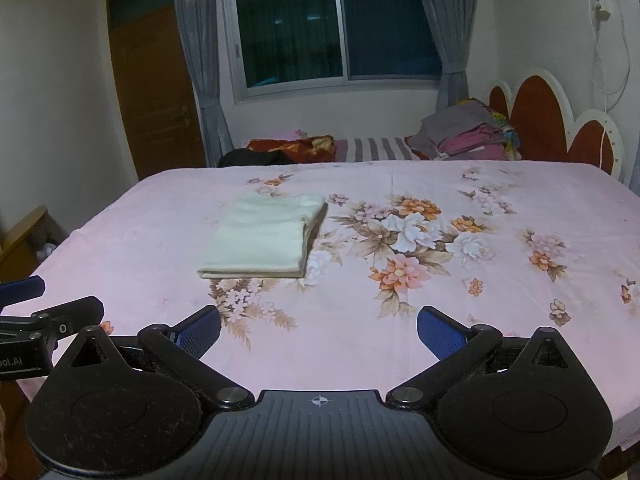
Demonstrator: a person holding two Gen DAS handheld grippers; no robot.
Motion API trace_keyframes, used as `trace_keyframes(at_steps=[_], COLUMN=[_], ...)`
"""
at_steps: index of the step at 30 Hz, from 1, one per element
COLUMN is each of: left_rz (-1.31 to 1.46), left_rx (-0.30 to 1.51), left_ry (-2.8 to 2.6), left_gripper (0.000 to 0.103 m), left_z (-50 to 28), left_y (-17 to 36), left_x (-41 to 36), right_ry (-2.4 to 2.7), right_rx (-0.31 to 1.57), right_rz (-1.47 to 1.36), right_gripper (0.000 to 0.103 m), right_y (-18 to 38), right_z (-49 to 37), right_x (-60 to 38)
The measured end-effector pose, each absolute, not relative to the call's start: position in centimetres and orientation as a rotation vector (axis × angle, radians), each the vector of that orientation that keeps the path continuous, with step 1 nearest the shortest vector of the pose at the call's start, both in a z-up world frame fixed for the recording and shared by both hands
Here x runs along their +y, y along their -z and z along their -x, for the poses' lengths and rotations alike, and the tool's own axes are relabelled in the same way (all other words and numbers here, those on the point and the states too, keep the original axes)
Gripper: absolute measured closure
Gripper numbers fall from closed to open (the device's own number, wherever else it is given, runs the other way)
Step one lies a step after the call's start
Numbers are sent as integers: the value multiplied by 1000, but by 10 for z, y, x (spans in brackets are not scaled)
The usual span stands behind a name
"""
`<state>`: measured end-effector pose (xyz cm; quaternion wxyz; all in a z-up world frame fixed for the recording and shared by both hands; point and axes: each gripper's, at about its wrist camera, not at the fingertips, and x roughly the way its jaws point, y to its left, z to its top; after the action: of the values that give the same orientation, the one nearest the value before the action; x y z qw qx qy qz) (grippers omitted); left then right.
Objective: Fold small clothes
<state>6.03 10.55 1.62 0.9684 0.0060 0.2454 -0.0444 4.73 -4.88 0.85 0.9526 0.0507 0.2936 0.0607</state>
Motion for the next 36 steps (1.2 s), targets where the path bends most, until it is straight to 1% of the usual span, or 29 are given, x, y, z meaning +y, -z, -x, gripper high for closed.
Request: trace_keyframes(at_steps=[36], left_rz=[-26], left_rx=[489], left_ry=[98], left_gripper=[0], left_z=[-63], left_y=[-24], left_x=[99], right_ry=[-131], right_rx=[589], right_rz=[-106], right_gripper=[0], right_y=[-13], right_z=[-46], right_x=[-57])
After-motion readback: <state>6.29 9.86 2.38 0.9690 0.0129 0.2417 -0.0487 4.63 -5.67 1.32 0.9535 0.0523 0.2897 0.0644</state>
